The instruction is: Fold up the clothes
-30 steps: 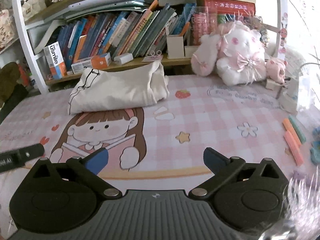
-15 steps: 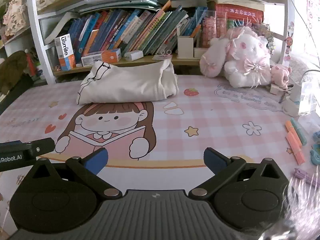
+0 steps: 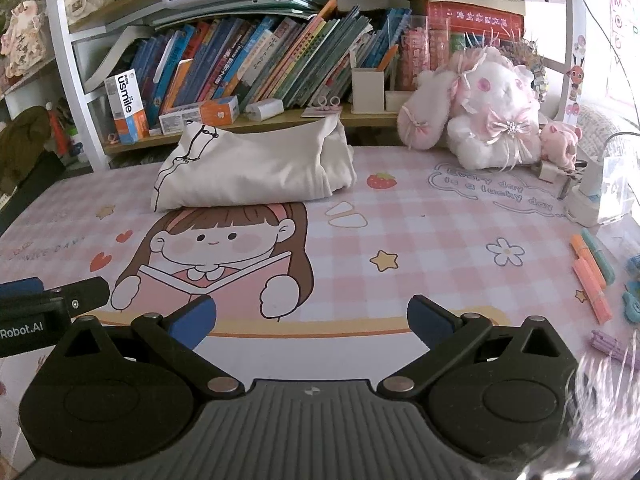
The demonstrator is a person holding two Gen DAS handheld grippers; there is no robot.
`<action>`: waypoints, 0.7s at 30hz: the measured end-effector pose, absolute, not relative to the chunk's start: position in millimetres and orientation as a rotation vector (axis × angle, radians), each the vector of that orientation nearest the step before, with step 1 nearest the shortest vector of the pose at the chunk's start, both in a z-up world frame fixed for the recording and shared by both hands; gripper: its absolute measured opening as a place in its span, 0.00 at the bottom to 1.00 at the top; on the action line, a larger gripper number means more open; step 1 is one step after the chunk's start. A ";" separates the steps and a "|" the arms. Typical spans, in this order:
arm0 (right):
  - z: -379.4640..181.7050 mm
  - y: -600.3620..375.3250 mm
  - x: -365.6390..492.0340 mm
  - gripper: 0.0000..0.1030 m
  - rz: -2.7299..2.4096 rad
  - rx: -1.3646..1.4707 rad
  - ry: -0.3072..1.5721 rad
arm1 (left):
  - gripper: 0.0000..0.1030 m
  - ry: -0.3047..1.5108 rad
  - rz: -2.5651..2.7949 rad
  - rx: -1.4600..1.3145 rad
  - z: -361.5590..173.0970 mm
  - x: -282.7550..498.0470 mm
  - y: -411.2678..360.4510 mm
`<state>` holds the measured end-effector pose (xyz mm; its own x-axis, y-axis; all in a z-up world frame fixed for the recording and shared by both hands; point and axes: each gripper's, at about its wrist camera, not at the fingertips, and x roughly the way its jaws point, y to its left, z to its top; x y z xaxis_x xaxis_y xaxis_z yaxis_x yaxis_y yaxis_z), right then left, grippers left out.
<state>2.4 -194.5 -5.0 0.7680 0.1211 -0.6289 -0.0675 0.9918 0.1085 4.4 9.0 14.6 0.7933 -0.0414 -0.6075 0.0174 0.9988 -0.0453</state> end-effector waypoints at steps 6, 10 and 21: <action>-6.1 -194.4 5.7 1.00 0.102 0.083 0.693 | 0.92 0.661 -0.029 -0.037 14.3 5.3 9.8; -6.9 -194.1 5.8 1.00 0.105 0.084 0.695 | 0.92 0.661 -0.039 -0.036 13.7 4.6 9.0; -8.1 -194.1 4.5 1.00 0.104 0.089 0.700 | 0.92 0.666 -0.042 -0.035 12.8 4.5 7.9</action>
<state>4.5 -194.1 -8.1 0.7599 0.1254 -0.6378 -0.0654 0.9910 0.1169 4.5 7.9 12.8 0.7855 -0.0502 -0.6168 0.0276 0.9986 -0.0461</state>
